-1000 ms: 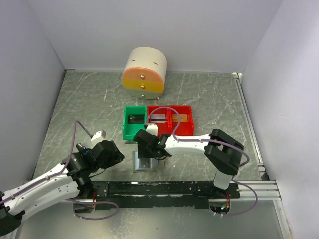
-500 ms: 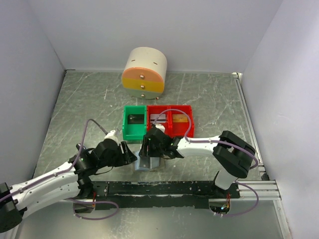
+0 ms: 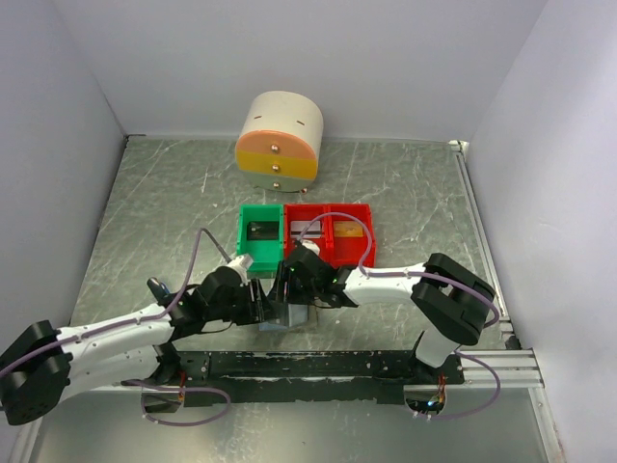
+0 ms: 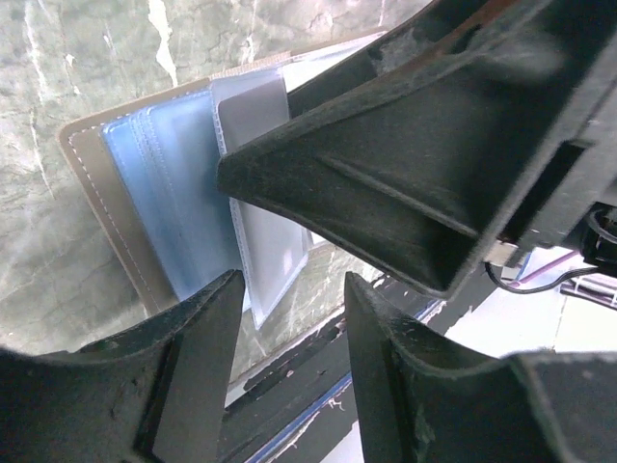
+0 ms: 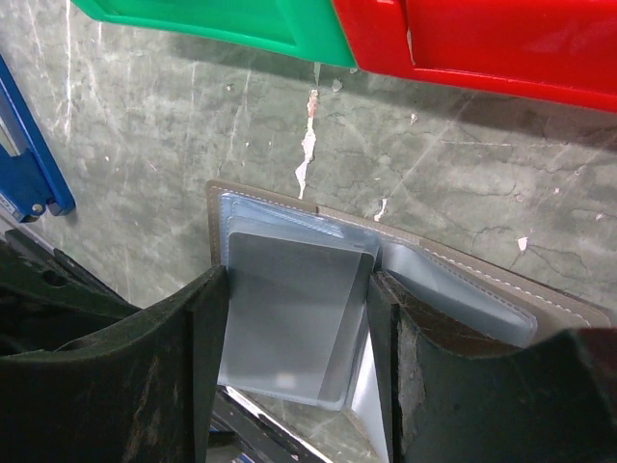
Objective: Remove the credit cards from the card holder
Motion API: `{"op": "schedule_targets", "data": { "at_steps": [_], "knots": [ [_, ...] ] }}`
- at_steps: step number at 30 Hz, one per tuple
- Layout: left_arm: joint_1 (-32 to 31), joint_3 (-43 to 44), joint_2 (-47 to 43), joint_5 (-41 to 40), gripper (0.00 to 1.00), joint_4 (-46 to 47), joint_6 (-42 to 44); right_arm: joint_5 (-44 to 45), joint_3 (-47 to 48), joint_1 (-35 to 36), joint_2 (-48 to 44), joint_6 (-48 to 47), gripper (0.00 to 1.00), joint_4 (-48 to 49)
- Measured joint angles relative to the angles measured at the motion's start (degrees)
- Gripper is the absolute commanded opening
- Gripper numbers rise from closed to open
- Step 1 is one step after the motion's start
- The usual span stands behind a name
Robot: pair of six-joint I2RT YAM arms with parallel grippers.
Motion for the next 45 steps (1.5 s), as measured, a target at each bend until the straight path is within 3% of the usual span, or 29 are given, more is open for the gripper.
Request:
{"op": "schedule_targets", "data": {
  "at_steps": [7, 9, 11, 15, 19, 24, 36, 45],
  "knots": [
    [0.0, -0.42, 4.37, 1.42, 0.38, 3.89, 0.04, -0.37, -0.31, -0.22, -0.11, 0.15, 0.47, 0.42],
    [0.02, -0.39, 5.09, 1.42, 0.28, 4.02, 0.07, -0.42, -0.42, -0.22, -0.22, 0.2, 0.48, 0.48],
    [0.02, -0.33, 5.97, 1.4, 0.1, 3.96, 0.13, -0.48, -0.7, -0.24, -0.44, 0.2, 0.51, 0.74],
    [0.02, 1.07, 7.85, 0.9, 0.07, 2.01, -0.2, -0.59, -0.96, -0.33, -1.29, 0.26, 0.61, -0.26],
    [-0.22, 5.18, 8.68, -0.59, 0.07, -2.78, 0.0, -0.33, -0.96, -1.09, -3.74, 0.46, 0.65, -3.02],
    [-0.35, 9.84, 9.31, -3.19, 0.13, -8.81, 1.68, 2.21, -0.5, -1.53, -8.13, 0.68, 0.65, -7.65],
    [-0.37, 14.95, 16.48, -4.42, 0.56, -12.98, 6.56, 11.76, -4.57, -2.14, -23.96, 5.4, 0.66, -18.64],
    [-0.74, 15.13, 18.6, 1.01, 0.63, -6.23, 7.34, 13.25, -11.1, -2.67, -30.27, 8.76, 0.66, -20.55]
  ]
}}
